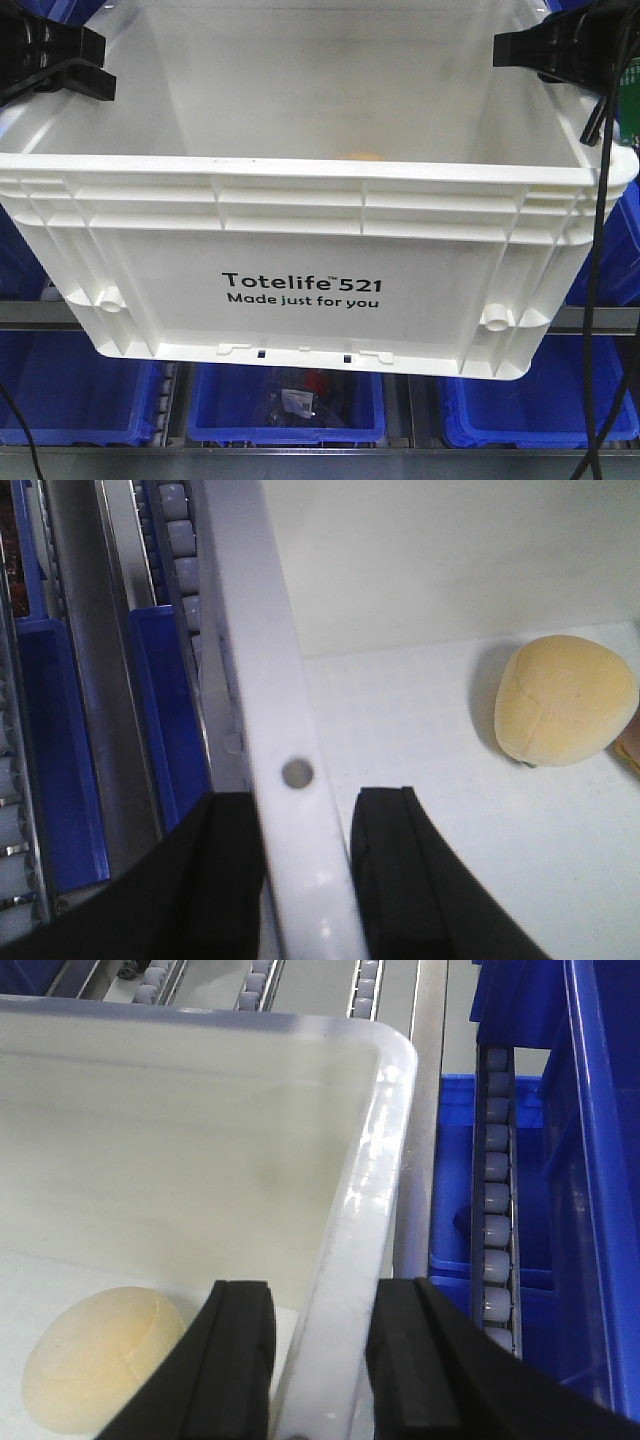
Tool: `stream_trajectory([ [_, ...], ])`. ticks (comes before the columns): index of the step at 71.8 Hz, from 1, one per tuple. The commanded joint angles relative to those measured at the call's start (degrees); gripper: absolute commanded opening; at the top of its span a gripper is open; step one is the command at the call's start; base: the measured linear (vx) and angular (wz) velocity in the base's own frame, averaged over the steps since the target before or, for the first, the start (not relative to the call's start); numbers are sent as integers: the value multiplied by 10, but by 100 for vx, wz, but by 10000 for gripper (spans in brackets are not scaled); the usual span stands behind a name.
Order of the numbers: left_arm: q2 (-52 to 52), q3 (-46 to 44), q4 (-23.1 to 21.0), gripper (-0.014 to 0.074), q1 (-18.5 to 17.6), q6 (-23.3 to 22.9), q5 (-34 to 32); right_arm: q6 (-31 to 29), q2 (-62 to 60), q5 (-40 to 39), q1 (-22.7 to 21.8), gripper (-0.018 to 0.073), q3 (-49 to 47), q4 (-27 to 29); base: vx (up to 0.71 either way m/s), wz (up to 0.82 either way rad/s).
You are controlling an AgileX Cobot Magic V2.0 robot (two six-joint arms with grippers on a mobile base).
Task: Place moving items into box and shelve
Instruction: 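Carry the tote forward over the shelf roller track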
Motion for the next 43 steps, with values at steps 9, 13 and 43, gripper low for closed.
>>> stream_trajectory([
  [9,-31,-26,-72,3,-7,16,-53,10,-17,-82,-1,-6,-24,-8,6,-3],
  [13,-31,-26,-72,3,-7,16,-53,10,-17,-82,-1,-6,-24,-8,6,-2],
  [43,-31,-26,-72,3,-7,16,-53,10,-17,-82,-1,-6,-24,-8,2,-1],
])
